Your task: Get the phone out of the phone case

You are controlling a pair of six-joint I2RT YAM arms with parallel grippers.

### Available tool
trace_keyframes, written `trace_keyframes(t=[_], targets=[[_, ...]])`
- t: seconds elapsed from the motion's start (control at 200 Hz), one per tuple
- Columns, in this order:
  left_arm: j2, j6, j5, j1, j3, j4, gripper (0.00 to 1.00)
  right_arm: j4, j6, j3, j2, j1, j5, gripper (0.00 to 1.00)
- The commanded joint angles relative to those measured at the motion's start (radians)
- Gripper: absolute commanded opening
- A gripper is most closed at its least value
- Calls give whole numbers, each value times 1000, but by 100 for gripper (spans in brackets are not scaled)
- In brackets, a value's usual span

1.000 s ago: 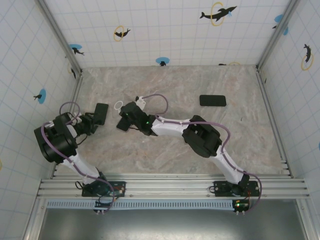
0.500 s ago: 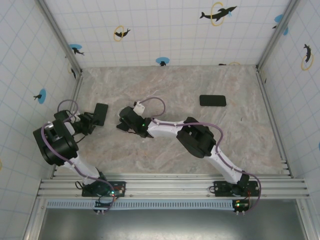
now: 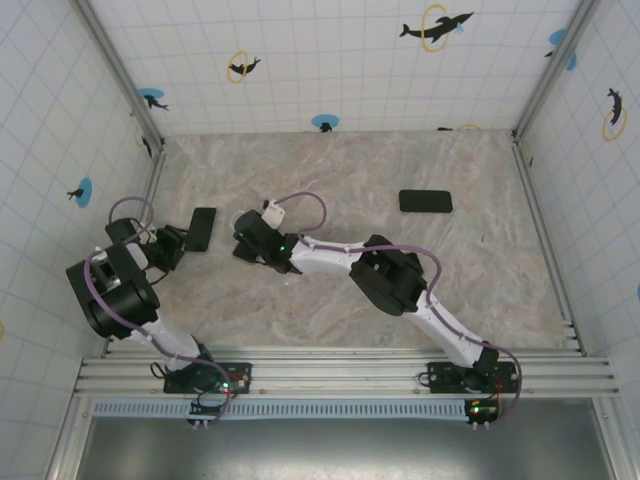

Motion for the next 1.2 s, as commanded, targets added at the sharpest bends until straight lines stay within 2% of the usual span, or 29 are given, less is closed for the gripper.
trace_keyframes(t=[0.0, 0.23, 0.44, 0.781, 0.911, 1.191], targets=[[50, 39, -214, 21, -66, -212, 68, -11, 3, 61, 51, 13, 39, 7], [-1, 37, -193, 21, -72, -230, 68, -38, -3, 115, 95, 28, 56, 9], [-89, 17, -141, 21, -104, -225, 69, -41, 0, 159, 130, 45, 36, 18], [-230, -2, -93, 18, -129, -243, 69, -49, -141, 228, 140, 49, -20, 31], [-262, -6, -94, 12, -120, -260, 69, -104, -188, 230, 128, 48, -30, 36], [-305, -22, -100, -35, -85, -273, 70, -169, -304, 236, 77, 32, -29, 48]])
